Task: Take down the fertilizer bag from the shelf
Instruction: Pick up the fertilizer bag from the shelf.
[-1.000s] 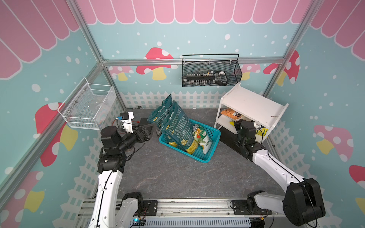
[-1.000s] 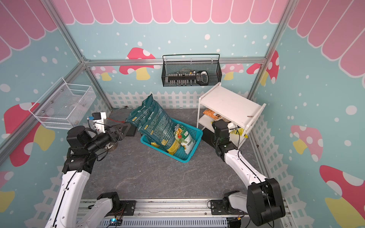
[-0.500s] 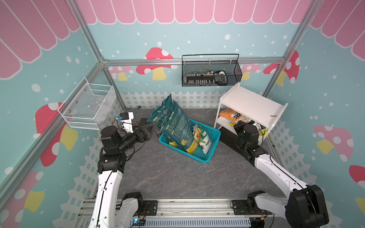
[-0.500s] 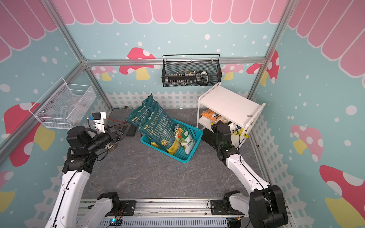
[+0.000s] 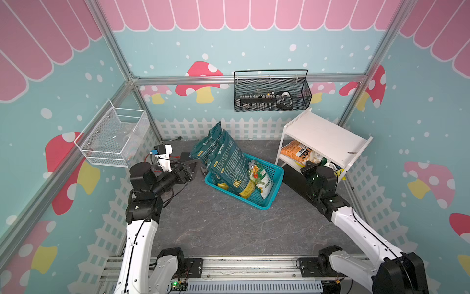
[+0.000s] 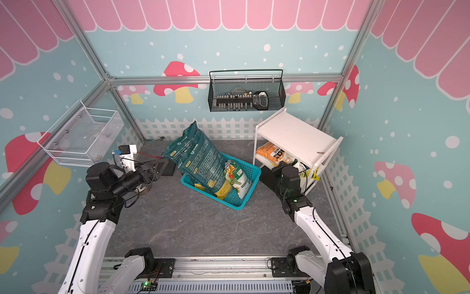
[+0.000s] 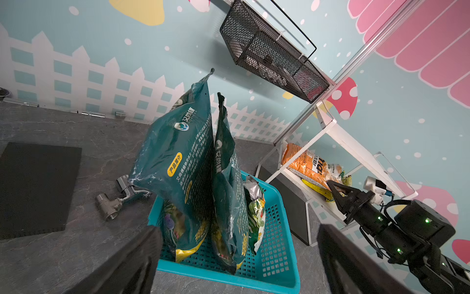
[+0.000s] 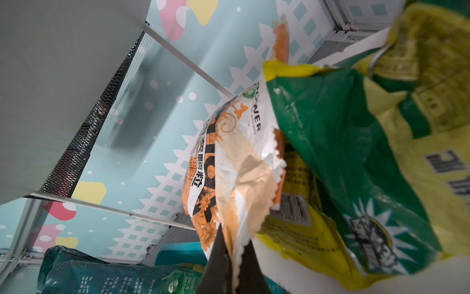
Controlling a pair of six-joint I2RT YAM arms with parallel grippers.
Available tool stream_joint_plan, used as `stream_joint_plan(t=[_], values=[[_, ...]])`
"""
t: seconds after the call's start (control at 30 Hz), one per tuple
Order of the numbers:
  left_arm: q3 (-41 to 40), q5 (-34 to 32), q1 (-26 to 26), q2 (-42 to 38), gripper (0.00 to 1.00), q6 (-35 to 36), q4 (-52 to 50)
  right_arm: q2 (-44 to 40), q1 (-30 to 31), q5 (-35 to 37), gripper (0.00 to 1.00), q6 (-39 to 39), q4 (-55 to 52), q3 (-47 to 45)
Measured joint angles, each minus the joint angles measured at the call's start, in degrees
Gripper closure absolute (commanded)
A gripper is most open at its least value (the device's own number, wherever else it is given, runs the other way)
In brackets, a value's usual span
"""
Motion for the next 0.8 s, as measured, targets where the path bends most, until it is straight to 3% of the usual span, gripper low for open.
stream_joint_plan(t=[0.33,0.63,0.8], values=[[0.00,0.02,0.00,0.00,0.01,0.02,-0.04,-4.31,0.00,-1.25,1.00,-5.20,12.74,-8.76],[0.00,0.02,0.00,0.00,0.01,0.02,-0.11,-2.73,0.39,2.21,1.00,-1.77,9.25,-6.29],[0.00,0.02,0.00,0.00,0.01,0.02,-0.13,5.18,0.33,2.82,1.00,6.88,-0.92,4.37]])
